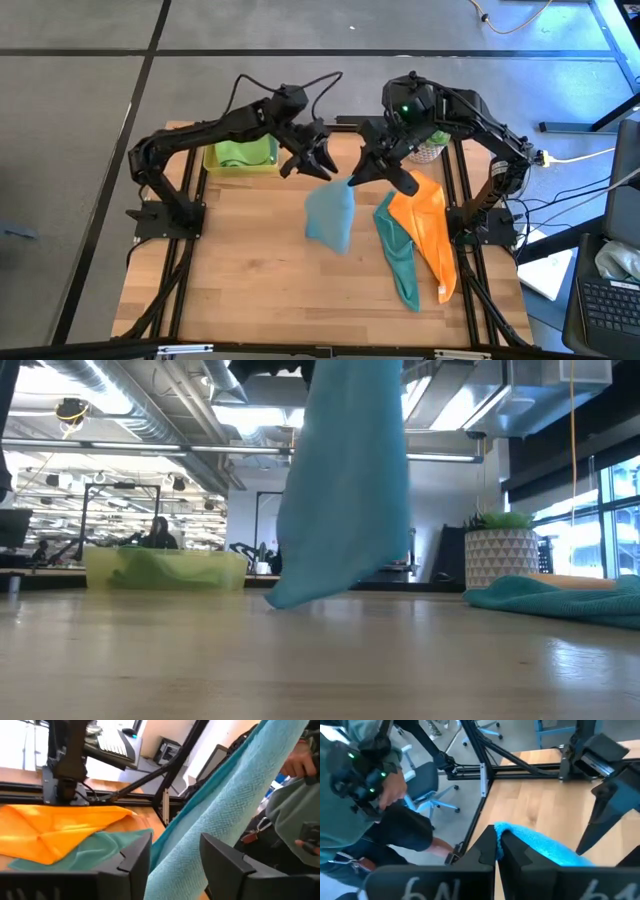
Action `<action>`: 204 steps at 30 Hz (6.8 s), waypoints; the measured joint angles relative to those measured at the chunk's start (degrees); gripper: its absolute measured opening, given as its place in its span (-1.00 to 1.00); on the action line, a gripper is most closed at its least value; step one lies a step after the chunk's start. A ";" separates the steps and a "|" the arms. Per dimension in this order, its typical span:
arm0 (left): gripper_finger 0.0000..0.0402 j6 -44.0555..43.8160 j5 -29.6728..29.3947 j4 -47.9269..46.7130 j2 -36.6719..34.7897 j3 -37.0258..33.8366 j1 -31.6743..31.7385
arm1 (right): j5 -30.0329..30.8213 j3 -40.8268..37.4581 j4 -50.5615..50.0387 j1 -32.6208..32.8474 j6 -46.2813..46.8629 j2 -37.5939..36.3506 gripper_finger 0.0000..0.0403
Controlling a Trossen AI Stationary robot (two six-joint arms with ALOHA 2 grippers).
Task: Fold microfiber towels
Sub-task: Fold the left blue towel
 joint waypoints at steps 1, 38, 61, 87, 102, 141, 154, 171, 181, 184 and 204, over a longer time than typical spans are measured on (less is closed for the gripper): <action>-0.19 0.00 -0.11 0.03 0.31 0.00 -0.61 | -0.69 0.00 0.02 0.00 0.48 0.00 -0.95; -0.19 -7.74 -7.88 0.30 2.53 -0.07 -9.83 | 2.84 -0.02 -7.28 -6.12 -0.56 -0.24 -0.95; -0.84 -8.09 -23.97 -3.50 6.38 -0.07 -10.13 | 5.76 -0.02 -11.54 -6.54 -5.21 -0.24 -0.95; -1.00 -5.24 -41.17 -35.35 -10.10 -5.07 -3.70 | 19.26 -7.56 -6.50 -4.35 -16.78 1.77 -0.95; -1.00 -28.63 -38.12 -3.63 -10.01 -32.62 -22.19 | -1.05 -52.65 13.58 4.91 -7.77 1.77 -0.95; -0.37 25.19 -37.03 10.07 -4.35 -36.34 -23.57 | 4.26 -60.26 27.32 15.11 -2.61 1.73 -0.95; -0.25 28.50 -31.70 21.83 8.75 -36.28 -25.29 | 4.28 -60.26 26.94 16.46 1.01 1.70 -0.95; -0.27 37.74 -36.26 18.50 8.76 -34.88 -28.04 | 3.82 -60.26 26.20 16.44 -0.12 1.70 -0.95; -0.28 49.53 -44.31 16.72 9.18 -34.25 -29.99 | 3.77 -60.26 26.04 16.44 1.01 1.70 -0.95; -0.28 49.66 -44.29 16.04 9.41 -34.25 -30.05 | 3.78 -60.26 26.05 16.44 1.01 1.70 -0.95; -0.99 40.29 -57.08 1.04 10.25 -23.10 -33.69 | 3.76 -60.26 25.15 16.44 0.67 1.66 -0.95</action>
